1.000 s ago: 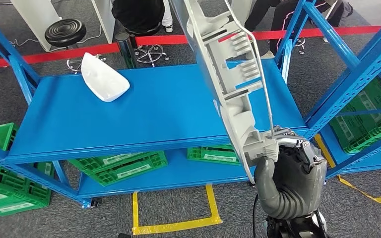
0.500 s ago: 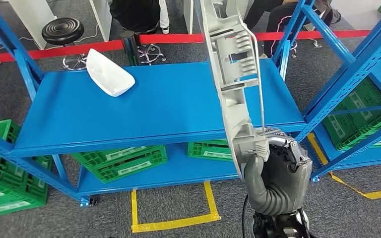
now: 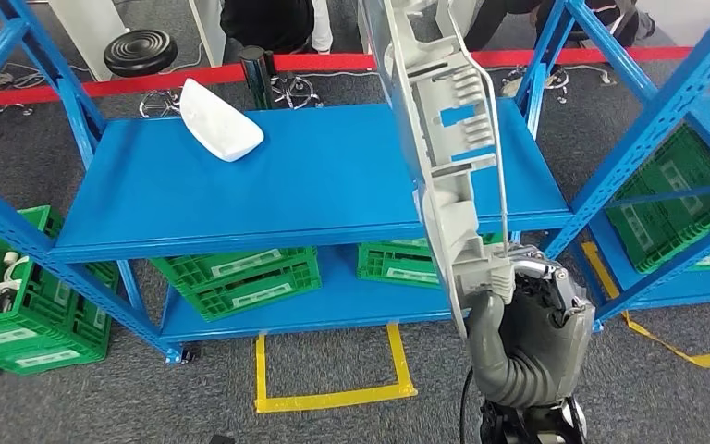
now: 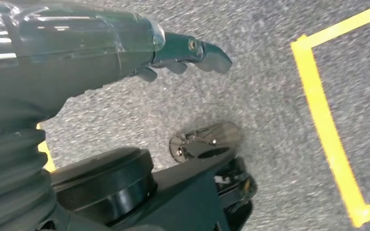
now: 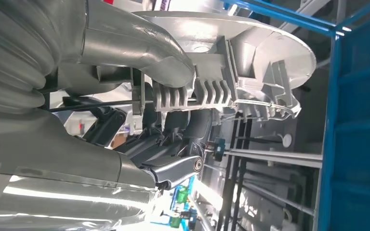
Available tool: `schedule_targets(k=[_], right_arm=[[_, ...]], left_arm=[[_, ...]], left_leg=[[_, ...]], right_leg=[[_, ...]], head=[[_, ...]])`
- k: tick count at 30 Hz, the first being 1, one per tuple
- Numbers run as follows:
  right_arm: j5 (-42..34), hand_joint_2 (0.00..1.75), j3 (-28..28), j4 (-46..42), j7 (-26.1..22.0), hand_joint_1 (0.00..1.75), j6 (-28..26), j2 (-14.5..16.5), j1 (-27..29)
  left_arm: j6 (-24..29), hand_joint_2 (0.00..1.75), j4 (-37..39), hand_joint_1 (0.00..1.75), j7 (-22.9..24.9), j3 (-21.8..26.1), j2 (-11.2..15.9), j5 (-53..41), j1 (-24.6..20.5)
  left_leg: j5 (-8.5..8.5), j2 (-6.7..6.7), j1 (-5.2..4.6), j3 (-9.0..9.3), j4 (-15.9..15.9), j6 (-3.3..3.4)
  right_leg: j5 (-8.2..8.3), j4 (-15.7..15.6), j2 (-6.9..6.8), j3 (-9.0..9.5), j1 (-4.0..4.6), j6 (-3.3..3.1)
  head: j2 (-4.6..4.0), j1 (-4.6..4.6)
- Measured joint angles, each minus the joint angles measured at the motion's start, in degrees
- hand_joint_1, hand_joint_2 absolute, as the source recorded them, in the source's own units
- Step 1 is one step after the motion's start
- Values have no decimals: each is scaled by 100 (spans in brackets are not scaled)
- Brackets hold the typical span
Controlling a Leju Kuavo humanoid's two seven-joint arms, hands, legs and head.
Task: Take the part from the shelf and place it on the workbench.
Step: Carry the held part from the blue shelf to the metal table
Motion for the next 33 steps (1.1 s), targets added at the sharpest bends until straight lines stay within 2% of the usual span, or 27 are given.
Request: schedule_targets(k=[2,3,4,5,6,7,8,9,10,11,13,14,15,17,18,19,20,21,22,23,25,26,28,29,30,31,33], right_arm=[[-4,175,0,2,18,175,6,14,-2],[-5,175,0,6,22,175,7,17,-2],[-5,175,0,13,25,175,7,18,-2],[-4,175,1,21,26,175,7,18,-2],[-4,175,1,28,26,175,7,18,-1],[-6,175,0,32,28,175,7,19,-1],[-6,175,-1,32,29,175,6,19,0],[-7,175,-2,31,31,175,6,20,-1],[-7,175,-2,30,32,175,6,20,-4],[-6,175,-3,28,33,175,6,20,-6],[-3,175,-4,28,34,175,5,18,-7],[-2,175,-5,29,37,175,5,17,-4],[-1,175,-6,29,43,175,5,16,-1],[-7,175,-7,29,61,175,10,15,0],[-40,175,-7,30,71,175,26,14,-1],[-101,175,-8,33,78,175,59,14,-7],[-192,175,-8,40,83,175,107,14,-16],[-295,175,-8,48,80,175,164,14,-29],[-395,175,-8,55,74,175,219,15,-48],[-480,175,-7,60,66,175,264,15,-70],[-612,175,-7,62,47,175,323,21,-114],[-661,175,-7,65,37,175,341,27,-128],[-738,175,-9,80,12,175,364,41,-136],[-766,175,-10,91,-6,175,373,48,-134],[-789,175,-12,102,-22,175,379,56,-132],[-805,175,-12,114,-35,175,382,65,-127],[-821,175,-13,139,-45,175,385,79,-117]], left_arm=[[-1,175,0,0,0,0,2,-3,-2],[-1,175,0,0,0,0,2,-4,-2],[-1,175,0,0,0,0,2,-4,-2],[-1,175,0,0,0,0,2,-4,-2],[-1,175,0,0,0,0,2,-4,-2],[-1,175,0,0,0,0,3,-4,-4],[-1,175,-2,0,0,0,0,-4,-9],[-1,175,-4,0,-1,0,-3,-4,-16],[-1,175,-5,0,-2,0,-5,-5,-23],[-1,175,-7,0,-4,0,-8,-6,-28],[-7,175,-7,0,-11,0,-8,-9,-22],[-10,175,-8,0,-20,0,-10,-10,-21],[-14,175,-8,0,-31,0,-15,-14,-21],[-18,175,-9,0,-50,0,-26,-22,-28],[-18,175,-9,0,-56,0,-32,-26,-28],[-19,175,-9,0,-61,0,-39,-26,-27],[-19,175,-9,0,-65,0,-46,-22,-25],[-19,175,-9,0,-68,0,-54,-15,-25],[-19,175,-9,0,-69,0,-62,-8,-26],[-21,175,-10,0,-68,0,-74,-1,-26],[-33,175,-18,0,-58,0,-107,8,-27],[-42,175,-22,0,-52,0,-121,10,-28],[-51,175,-28,0,-36,0,-134,11,-25],[-52,175,-28,0,-23,0,-133,12,-21],[-52,175,-28,0,-9,0,-134,13,-18],[-51,175,-28,0,3,0,-135,13,-16],[-51,175,-28,0,18,0,-137,13,-15]], left_leg=[[-568,-6,37,-156,594,-60],[-763,-8,58,-212,932,-91],[-820,-9,78,-219,1176,-120],[-741,-10,95,-158,1263,-144],[-571,-9,114,0,1159,-167],[-405,-10,134,253,874,-187],[-340,-14,149,552,482,-206],[-359,-23,156,827,87,-193],[-430,-35,156,1007,-202,-165],[-502,-47,142,1083,-355,-123],[-467,-50,125,1026,-393,0],[-413,-45,122,978,-391,60],[-349,-39,123,917,-396,116],[-219,-35,111,776,-393,185],[-154,-34,95,694,-388,203],[-91,-31,76,606,-381,214],[-28,-28,54,518,-372,219],[32,-25,29,434,-364,223],[88,-22,7,362,-359,224],[139,-21,-8,309,-356,221],[239,-14,-31,236,-350,190],[291,-6,-28,203,-351,163],[370,11,-16,134,-348,106],[331,13,-12,89,-311,78],[191,9,-10,25,-193,52],[-38,2,0,-66,30,23],[-551,-11,32,-280,714,-35]], right_leg=[[123,-18,-16,-137,-18,-19],[177,-5,-25,-217,-20,-13],[228,15,-34,-301,-22,-2],[273,43,-42,-389,-28,14],[313,84,-47,-482,-39,36],[346,138,-48,-569,-49,61],[370,200,-46,-651,-52,89],[394,260,-42,-715,-52,121],[422,305,-40,-757,-48,154],[459,325,-38,-784,-48,187],[512,336,-30,-820,-67,261],[424,387,-23,-854,-79,293],[230,532,-16,-902,-87,323],[-358,1134,-7,-1033,-94,359],[-587,1502,-5,-1081,-95,364],[-687,1794,-3,-1091,-94,358],[-655,1931,-2,-1038,-91,340],[-519,1861,1,-897,-83,307],[-352,1596,6,-670,-68,255],[-237,1194,18,-376,-38,187],[-212,340,36,178,25,64],[-246,84,42,321,53,30],[-229,-107,31,343,64,8],[-182,-142,19,308,55,-13],[-128,-178,7,264,41,-36],[-65,-198,-5,210,23,-52],[32,-188,-15,81,26,-63]], head=[[0,-83],[0,-117],[0,-143],[0,-161],[0,-176],[0,-191],[0,-207],[0,-218],[0,-224],[0,-218],[0,-203],[0,-192],[0,-178],[0,-120],[0,-91],[0,-63],[0,-35],[0,-10],[0,14],[0,28],[0,32],[0,29],[0,40],[0,44],[0,32],[0,-1],[0,-82]])
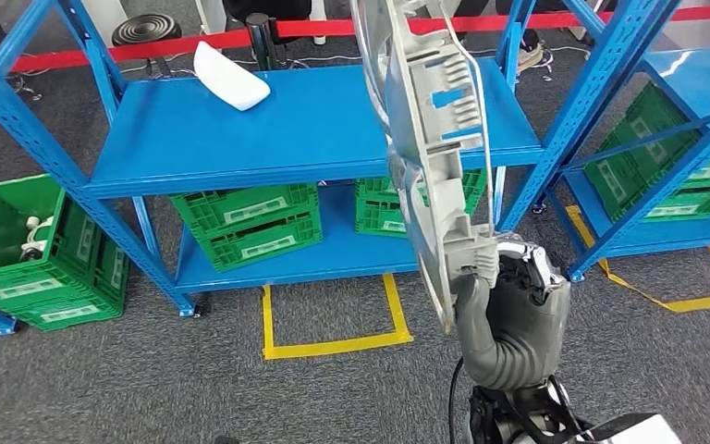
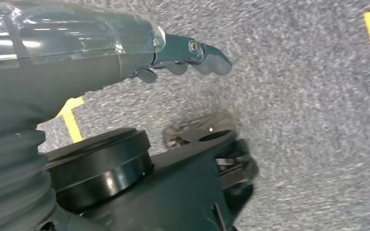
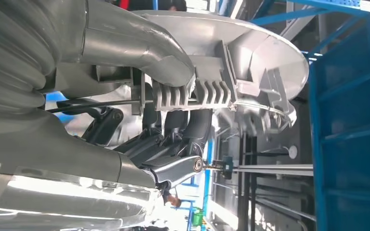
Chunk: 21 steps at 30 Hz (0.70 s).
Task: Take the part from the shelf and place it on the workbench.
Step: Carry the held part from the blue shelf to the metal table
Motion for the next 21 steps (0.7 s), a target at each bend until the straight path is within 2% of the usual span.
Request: schedule_targets(k=[1,2,3,4,5,6,7,8,10,11,12,14,15,16,17,18,19,21], right_arm=[[0,175,0,15,-3,175,0,4,6],[4,175,0,29,-7,175,1,9,11],[12,175,0,41,-11,175,2,13,13],[22,175,-1,50,-16,175,3,16,15],[35,175,-3,55,-22,175,5,17,16],[48,175,-8,53,-28,175,7,15,17],[57,175,-16,51,-33,175,8,14,19],[63,175,-27,49,-38,175,9,11,21],[66,175,-43,48,-43,175,15,7,23],[65,175,-48,48,-44,175,18,2,22],[65,175,-50,47,-44,175,20,-4,23],[66,175,-53,47,-45,175,23,-20,24],[66,175,-54,48,-46,175,24,-27,25],[66,175,-54,49,-46,175,24,-33,26],[66,175,-54,49,-46,175,26,-38,26],[65,175,-53,50,-46,175,27,-42,27],[66,175,-53,50,-46,175,29,-44,25],[67,175,-57,48,-46,175,26,-49,30]], left_arm=[[-1,175,0,0,3,0,0,-1,1],[-2,175,0,0,3,0,1,-1,2],[-3,175,0,0,3,0,1,-2,2],[-3,175,0,0,2,0,1,-2,3],[-3,175,-1,0,-3,0,-2,-4,1],[2,175,-1,0,-9,0,-8,-9,-8],[9,175,-2,0,-17,0,-18,-18,-21],[16,175,-3,0,-26,0,-33,-29,-35],[27,175,-4,0,-39,0,-63,-48,-44],[28,175,-3,0,-43,0,-75,-52,-38],[29,175,-3,0,-46,0,-85,-53,-30],[31,175,-2,0,-49,0,-102,-57,-23],[32,175,-2,0,-50,0,-108,-58,-20],[32,175,-2,0,-51,0,-113,-60,-13],[32,175,-1,0,-50,0,-116,-60,-2],[31,175,-1,0,-50,0,-120,-60,7],[31,175,-1,0,-50,0,-123,-60,13],[32,175,-2,0,-42,0,-142,-71,11]], left_leg=[[-112,-2,16,-74,320,-27],[-82,-3,31,-80,505,-48],[55,0,45,9,500,-66],[230,31,57,212,280,-80],[355,129,67,488,-89,-92],[399,238,56,763,-486,-94],[382,331,47,962,-800,-79],[324,378,34,1062,-988,-44],[283,279,29,1051,-1075,68],[296,217,34,1029,-1087,127],[328,162,42,1003,-1090,178],[392,56,51,945,-1091,249],[420,0,46,916,-1089,267],[443,-57,38,890,-1087,274],[461,-116,28,873,-1085,276],[476,-172,15,865,-1085,275],[486,-231,1,865,-1085,271],[503,-346,-27,864,-1084,255]], right_leg=[[46,13,-7,-66,-1,8],[86,34,-14,-134,-4,21],[118,67,-21,-203,-11,37],[137,112,-40,-270,-20,51],[143,168,-58,-326,-25,68],[138,235,-78,-376,-22,88],[132,296,-110,-412,-14,110],[128,346,-143,-441,-4,134],[127,398,-236,-479,5,187],[88,438,-237,-503,-1,221],[-12,549,-198,-545,-10,258],[-411,1141,-60,-755,-30,320],[-631,1554,-18,-896,-35,334],[-784,1908,0,-1013,-35,337],[-826,2090,10,-1057,-34,326],[-755,2056,22,-1010,-33,303],[-577,1788,53,-865,-28,264],[-173,977,261,-470,-21,148]], head=[[0,-34],[0,-61],[0,-82],[0,-98],[0,-115],[0,-140],[0,-155],[0,-170],[0,-160],[0,-150],[0,-129],[0,-78],[0,-43],[0,-16],[0,8],[0,31],[0,50],[0,80]])
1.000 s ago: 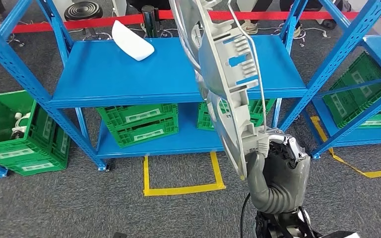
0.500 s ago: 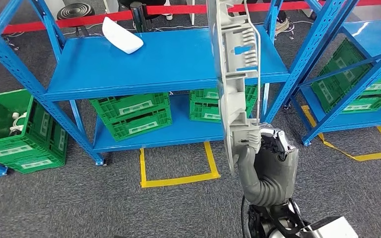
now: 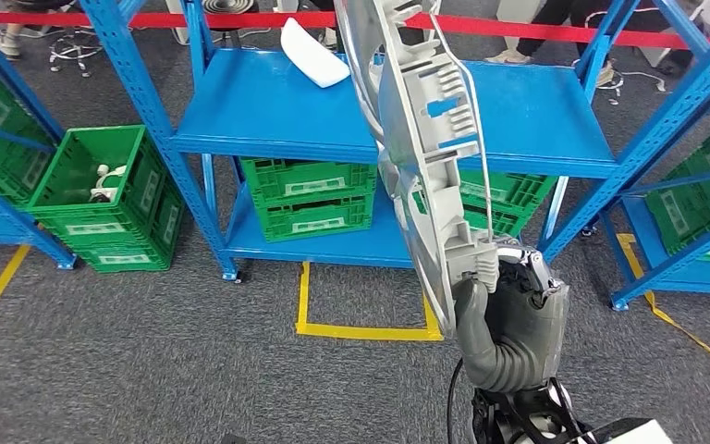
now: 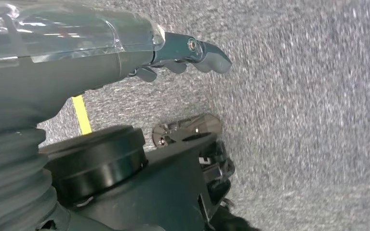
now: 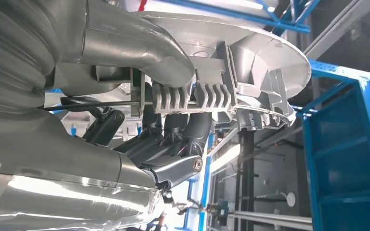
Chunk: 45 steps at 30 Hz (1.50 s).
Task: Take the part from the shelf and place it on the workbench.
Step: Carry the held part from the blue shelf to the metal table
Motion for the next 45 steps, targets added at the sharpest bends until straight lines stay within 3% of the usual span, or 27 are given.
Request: schedule_targets(k=[2,4,6,8,9,11,12,14,15,17,18,20,22,24,26,27,28,29,31,33,35,37,39,41,43,44,45], right_arm=[[2,175,-33,-22,0,175,-18,-17,67],[3,175,-79,-67,0,175,-34,-48,162],[5,175,-99,-109,-2,175,-32,-70,220],[7,175,-118,-145,-6,175,-28,-80,282],[7,175,-128,-156,-8,175,-29,-84,316],[7,175,-151,-164,-10,175,-29,-95,361],[7,175,-164,-164,-11,175,-29,-98,380],[7,175,-193,-165,-14,175,-27,-102,402],[7,175,-203,-166,-14,175,-25,-102,404],[7,175,-219,-177,-16,175,-21,-102,408],[7,175,-224,-183,-17,175,-19,-103,411],[8,175,-228,-193,-21,175,-11,-104,414],[13,175,-234,-202,-29,175,-4,-107,427],[24,175,-241,-222,-40,175,-5,-113,462],[40,175,-244,-235,-48,175,-9,-117,502],[44,175,-244,-237,-48,175,-13,-119,516],[48,175,-244,-238,-48,175,-16,-120,525],[50,175,-244,-240,-49,175,-19,-122,530],[55,175,-248,-246,-53,175,-21,-125,535],[58,175,-257,-260,-61,175,-22,-126,535],[59,175,-266,-273,-66,175,-22,-127,537],[60,175,-270,-278,-70,175,-24,-126,543],[62,175,-274,-282,-83,175,-27,-125,560],[62,175,-276,-285,-93,175,-30,-126,579],[60,175,-276,-285,-102,175,-36,-126,589],[56,175,-275,-285,-106,175,-39,-126,592],[53,175,-274,-285,-111,175,-40,-126,594]], left_arm=[[8,175,-2,0,42,0,-35,-35,-11],[25,175,-2,0,108,-1,-74,-70,-5],[39,175,-1,0,159,-2,-95,-86,7],[45,175,-1,0,184,-3,-99,-95,0],[47,175,0,0,190,-3,-102,-99,-3],[47,175,0,0,195,-3,-102,-103,2],[46,175,1,0,194,-4,-102,-105,6],[48,175,1,0,190,-4,-98,-109,7],[48,175,1,0,187,-4,-98,-110,4],[50,175,0,0,181,-4,-99,-111,-1],[50,175,0,0,180,-4,-102,-113,-1],[51,175,1,0,175,-4,-103,-115,1],[51,175,1,0,167,-4,-105,-120,-7],[47,175,0,0,165,-3,-111,-131,-20],[35,175,0,0,174,-3,-117,-143,-23],[27,175,1,0,182,-3,-116,-148,-20],[20,175,1,0,190,-3,-114,-153,-17],[11,175,2,0,195,-3,-111,-158,-15],[-4,175,2,0,197,-3,-107,-166,-19],[-13,175,2,0,197,-2,-102,-172,-23],[-23,175,2,0,198,-2,-92,-175,-9],[-39,175,2,0,202,-3,-80,-177,7],[-47,175,2,0,205,-4,-71,-179,-1],[-49,175,2,0,209,-4,-67,-181,-6],[-57,175,2,0,224,-4,-66,-182,2],[-61,175,2,0,234,-4,-63,-182,4],[-64,175,2,0,242,-4,-60,-182,2]], left_leg=[[33,-121,3,-43,6,-47],[82,-250,17,-97,-1,-120],[6,-85,-7,-181,77,-175],[-312,256,1,-414,527,-233],[-503,348,30,-583,888,-271],[-686,366,89,-839,1461,-341],[-622,374,109,-838,1484,-368],[-266,488,131,-520,915,-396],[-143,661,111,-326,560,-382],[-45,913,64,-128,149,-293],[-64,953,36,-138,131,-241],[-20,807,44,-177,126,-156],[26,638,68,-201,110,-81],[65,460,78,-233,106,-28],[99,271,71,-265,109,-8],[114,175,69,-274,111,-10],[128,80,67,-279,112,-17],[141,-10,67,-279,113,-30],[169,-160,68,-300,121,-68],[217,-273,82,-380,133,-138],[263,-349,93,-458,132,-221],[146,-61,65,-546,266,-284],[-222,328,63,-793,827,-334],[-546,391,95,-1074,1532,-375],[-489,390,99,-1025,1602,-382],[-327,428,91,-827,1302,-364],[-167,569,67,-572,877,-325]], right_leg=[[179,-486,164,214,6,-75],[189,-576,99,237,6,-89],[217,-733,-33,285,-21,-102],[245,-854,-178,307,-42,-118],[249,-852,-245,292,-41,-125],[237,-802,-387,256,-42,-113],[223,-771,-451,239,-44,-100],[182,-699,-560,223,-52,-58],[158,-662,-602,218,-46,-29],[117,-590,-680,204,-23,32],[111,-574,-723,197,-12,57],[89,-557,-804,190,-15,100],[-114,-346,-635,121,-40,157],[-527,304,-358,-117,-63,196],[-799,982,-263,-378,-67,198],[-773,1074,-245,-407,-66,186],[-634,943,-225,-339,-66,166],[-411,611,-177,-186,-67,139],[-45,-134,74,130,-76,77],[38,-490,246,253,-77,39],[37,-558,160,248,-83,13],[83,-610,24,246,-101,-31],[112,-634,-131,237,-89,-61],[115,-624,-298,219,-70,-67],[114,-617,-453,214,-57,-66],[112,-616,-519,218,-48,-63],[109,-616,-578,225,-38,-58]], head=[[0,5],[0,28],[0,38],[0,-25],[0,-65],[0,-114],[0,-139],[0,-190],[0,-218],[0,-240],[0,-239],[0,-224],[0,-199],[0,-142],[0,-95],[0,-81],[0,-67],[0,-53],[0,-24],[0,2],[0,7],[0,-44],[0,-137],[0,-210],[0,-250],[0,-265],[0,-277]])
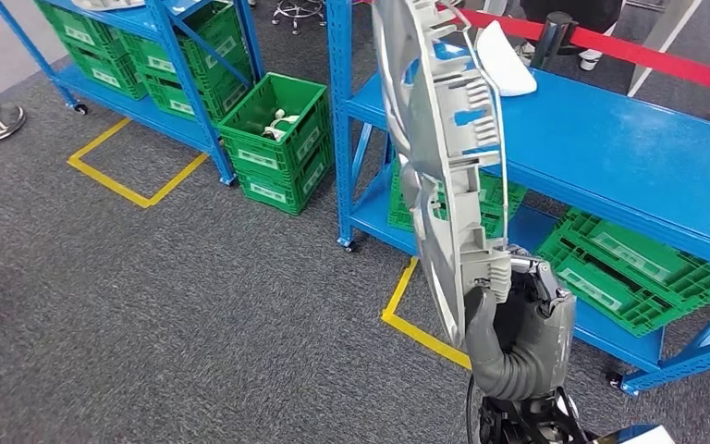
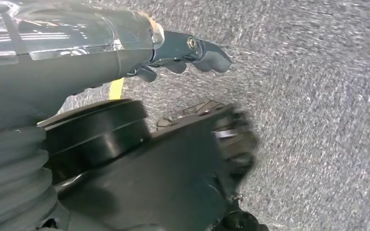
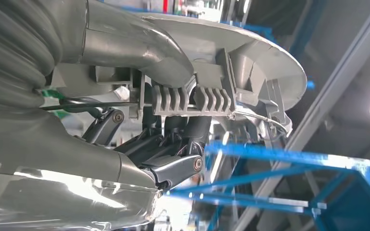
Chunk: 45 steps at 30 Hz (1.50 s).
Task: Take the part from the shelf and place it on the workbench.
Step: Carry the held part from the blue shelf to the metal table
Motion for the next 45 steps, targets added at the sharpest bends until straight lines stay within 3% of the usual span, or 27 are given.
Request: schedule_targets(k=[2,3,5,7,10,12,13,14,16,17,19,20,21,22,25,27,28,30,31,33,34,36,38,40,42,43,45], right_arm=[[-5,175,1,0,-16,175,-2,0,6],[-5,175,1,0,-25,175,-3,1,9],[-6,175,-1,-1,-35,175,-8,1,10],[-7,175,-4,-2,-37,175,-13,0,13],[-8,175,-7,-2,-50,175,-17,0,25],[-21,175,-5,1,-54,175,-19,0,44],[-30,175,-4,2,-55,175,-19,-1,51],[-37,175,-3,2,-56,175,-17,-1,56],[-44,175,-2,3,-62,175,-14,-1,50],[-44,175,-2,2,-67,175,-14,0,43],[-43,175,-1,3,-77,175,-8,1,26],[-45,175,2,4,-79,175,1,5,14],[-48,175,3,12,-78,175,15,16,-9],[-47,175,5,27,-76,175,33,37,-42],[10,175,16,90,-37,175,83,145,-194],[58,175,40,144,9,175,92,213,-293],[69,175,52,173,28,175,87,242,-329],[72,175,67,230,52,175,69,286,-379],[71,175,74,254,60,175,57,302,-394],[68,175,91,297,64,175,38,323,-419],[67,175,98,317,64,175,32,332,-427],[63,175,105,355,63,175,24,345,-442],[53,175,110,388,61,175,14,352,-450],[43,175,115,416,57,175,4,354,-455],[27,175,125,452,55,175,-5,352,-452],[14,175,132,470,54,175,-14,351,-447],[-34,175,141,485,50,175,-46,340,-426]], left_arm=[[-2,175,0,0,10,0,8,-1,-12],[-3,175,0,0,14,0,11,-1,-17],[-5,175,1,0,21,0,15,-2,-15],[-5,175,1,0,26,0,20,-2,-14],[-5,175,-2,0,25,0,3,-2,-28],[-5,175,-1,0,25,0,-11,-1,-25],[-5,175,-1,0,25,0,-14,3,-21],[-5,175,0,0,25,0,-15,9,-19],[-7,175,0,0,25,0,-14,24,-21],[-8,175,0,0,25,1,-13,28,-24],[-11,175,0,0,22,1,-5,37,-21],[-13,175,1,0,17,1,1,50,-11],[-16,175,1,0,9,0,15,72,1],[-24,175,1,0,-4,1,28,101,9],[-91,175,-2,0,-23,2,66,188,-12],[-146,175,-1,0,5,2,87,218,-17],[-166,175,0,0,26,2,95,225,-14],[-180,175,0,0,50,2,116,226,-10],[-177,175,0,0,42,2,125,221,-13],[-165,175,0,0,-1,2,140,205,-21],[-160,175,0,0,-22,2,149,199,-21],[-155,175,0,0,-48,2,164,190,-13],[-156,175,0,0,-50,2,174,181,-13],[-156,175,0,0,-46,2,175,167,-23],[-156,175,0,0,-37,2,170,149,-25],[-156,175,0,0,-23,2,168,134,-23],[-138,175,-1,0,18,2,154,86,-22]], left_leg=[[179,296,-75,378,-669,104],[188,379,-108,440,-807,147],[211,260,-127,423,-840,202],[259,101,-103,407,-872,263],[310,-145,-77,387,-889,331],[323,-332,-80,385,-883,341],[328,-427,-80,387,-878,338],[332,-519,-79,391,-872,333],[340,-674,-86,386,-852,308],[348,-739,-89,362,-836,286],[384,-837,-87,285,-815,218],[404,-883,-83,250,-815,184],[400,-843,-88,224,-802,152],[344,-688,-102,182,-736,121],[-145,-173,-78,-212,86,28],[-363,-174,-27,-502,706,-16],[-319,-183,-12,-519,755,-27],[28,-92,-12,-206,192,-16],[172,60,-39,22,-217,5],[316,286,-89,295,-742,70],[302,309,-113,312,-800,96],[335,176,-105,289,-815,152],[368,42,-78,284,-837,212],[387,-90,-71,280,-843,256],[395,-240,-85,280,-841,281],[400,-326,-92,281,-839,287],[410,-514,-99,290,-833,289]], right_leg=[[-15,10,-107,6,32,31],[-22,15,-162,9,41,51],[-34,15,-275,18,41,100],[-162,130,-138,-12,16,169],[-723,1076,278,-368,-20,239],[-898,1652,332,-600,-26,249],[-810,1643,341,-597,-28,244],[-618,1413,362,-503,-31,233],[-183,652,553,-208,-47,198],[-66,341,659,-89,-57,178],[-46,107,763,-17,-63,135],[-45,72,722,-13,-65,110],[-30,61,669,-22,-71,79],[-12,45,614,-23,-75,47],[17,25,407,-31,-69,-14],[14,32,247,-36,-63,-17],[10,35,167,-37,-63,-13],[-5,41,29,-28,-61,8],[-15,42,-33,-20,-52,25],[-36,50,-134,-6,-24,70],[-41,49,-183,0,-15,92],[-66,48,-252,12,-19,147],[-237,229,-62,-46,-39,206],[-614,872,234,-302,-45,234],[-892,1592,326,-609,-34,230],[-871,1713,338,-666,-28,218],[-506,1299,402,-497,-22,170]], head=[[0,-14],[0,-15],[0,-16],[0,-15],[0,50],[0,86],[0,100],[0,116],[0,151],[0,161],[0,161],[0,156],[0,153],[0,128],[0,15],[0,-27],[0,-43],[0,-68],[0,-74],[0,-70],[0,-63],[0,-51],[0,-23],[0,42],[0,96],[0,113],[0,144]])
